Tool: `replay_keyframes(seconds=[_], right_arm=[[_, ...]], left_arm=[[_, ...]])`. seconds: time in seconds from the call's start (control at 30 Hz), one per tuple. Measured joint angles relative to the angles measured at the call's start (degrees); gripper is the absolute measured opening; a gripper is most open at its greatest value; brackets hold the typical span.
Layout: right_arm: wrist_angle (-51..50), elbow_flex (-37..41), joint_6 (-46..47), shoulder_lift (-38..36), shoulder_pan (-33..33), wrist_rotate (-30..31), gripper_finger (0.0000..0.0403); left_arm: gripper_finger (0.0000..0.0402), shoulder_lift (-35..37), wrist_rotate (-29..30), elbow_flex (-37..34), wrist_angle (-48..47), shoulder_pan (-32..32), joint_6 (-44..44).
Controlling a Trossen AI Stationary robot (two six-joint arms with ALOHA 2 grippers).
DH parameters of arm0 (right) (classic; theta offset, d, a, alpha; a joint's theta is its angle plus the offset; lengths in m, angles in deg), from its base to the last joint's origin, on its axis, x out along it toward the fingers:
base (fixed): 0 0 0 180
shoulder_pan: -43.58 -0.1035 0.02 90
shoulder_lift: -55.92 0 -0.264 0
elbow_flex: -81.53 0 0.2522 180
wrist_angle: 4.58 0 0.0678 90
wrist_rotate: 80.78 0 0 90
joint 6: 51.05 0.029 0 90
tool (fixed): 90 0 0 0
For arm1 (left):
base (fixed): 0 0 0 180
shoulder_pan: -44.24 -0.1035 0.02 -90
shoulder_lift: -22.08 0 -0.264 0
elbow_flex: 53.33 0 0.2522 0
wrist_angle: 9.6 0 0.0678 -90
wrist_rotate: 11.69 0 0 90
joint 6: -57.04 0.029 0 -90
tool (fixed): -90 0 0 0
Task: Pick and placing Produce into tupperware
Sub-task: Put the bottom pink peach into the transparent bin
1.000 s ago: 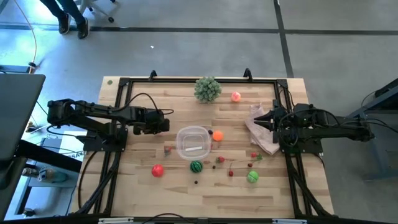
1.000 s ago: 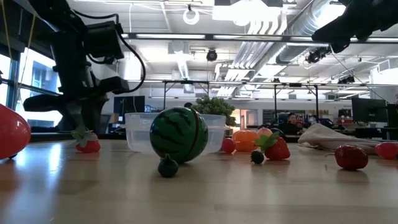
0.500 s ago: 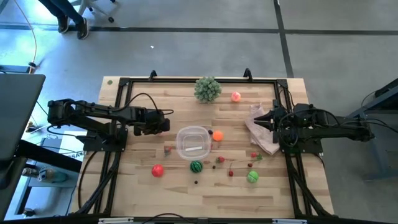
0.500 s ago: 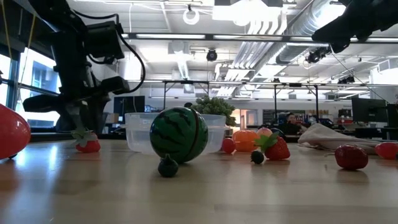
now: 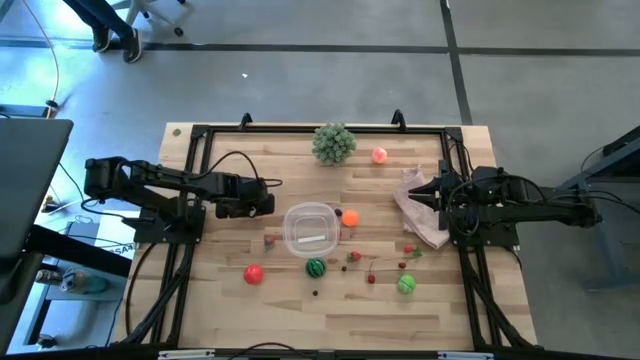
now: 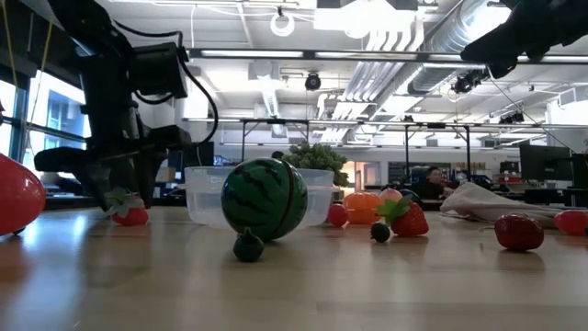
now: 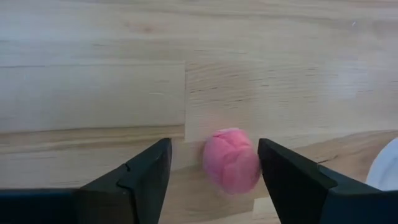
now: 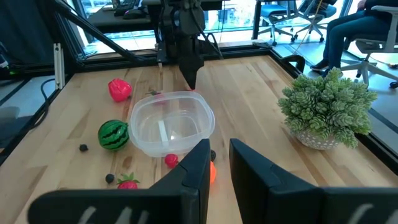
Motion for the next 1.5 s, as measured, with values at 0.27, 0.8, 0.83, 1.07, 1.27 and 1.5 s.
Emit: replay_keyframes(seconds=[0.27, 0.8, 0.83, 1.07, 1.27, 1.5], right_arm=[[0.0, 0.0, 0.0, 0.02, 0.02, 0.02, 0.0052], [0.01, 0.0, 0.01, 0.01, 0.01, 0.07, 0.0052], [0.0, 0.0, 0.02, 0.0, 0.0, 0.04, 0.0052], [0.01, 0.0, 0.01, 0.01, 0.02, 0.04, 0.0052], [0.01, 0.0, 0.02, 0.0, 0.02, 0.04, 0.0052], [0.02, 0.0, 0.02, 0.0, 0.01, 0.02, 0.0052]], left_arm=[[0.0214, -1.02, -0.07, 0.58, -0.34, 0.6, 0.66], [0.0169, -1.15, 3.11, 0.83, -0.35, 3.02, -1.46], [0.0165, -1.15, 3.11, 0.83, -0.48, 3.02, -1.5], [0.0143, -1.15, 3.12, 0.83, -0.95, 3.02, -1.56], [0.0125, -1.15, 3.13, 0.83, -1.07, 3.02, -1.76], [0.012, -1.15, 3.13, 0.85, -1.03, 3.02, -1.71]])
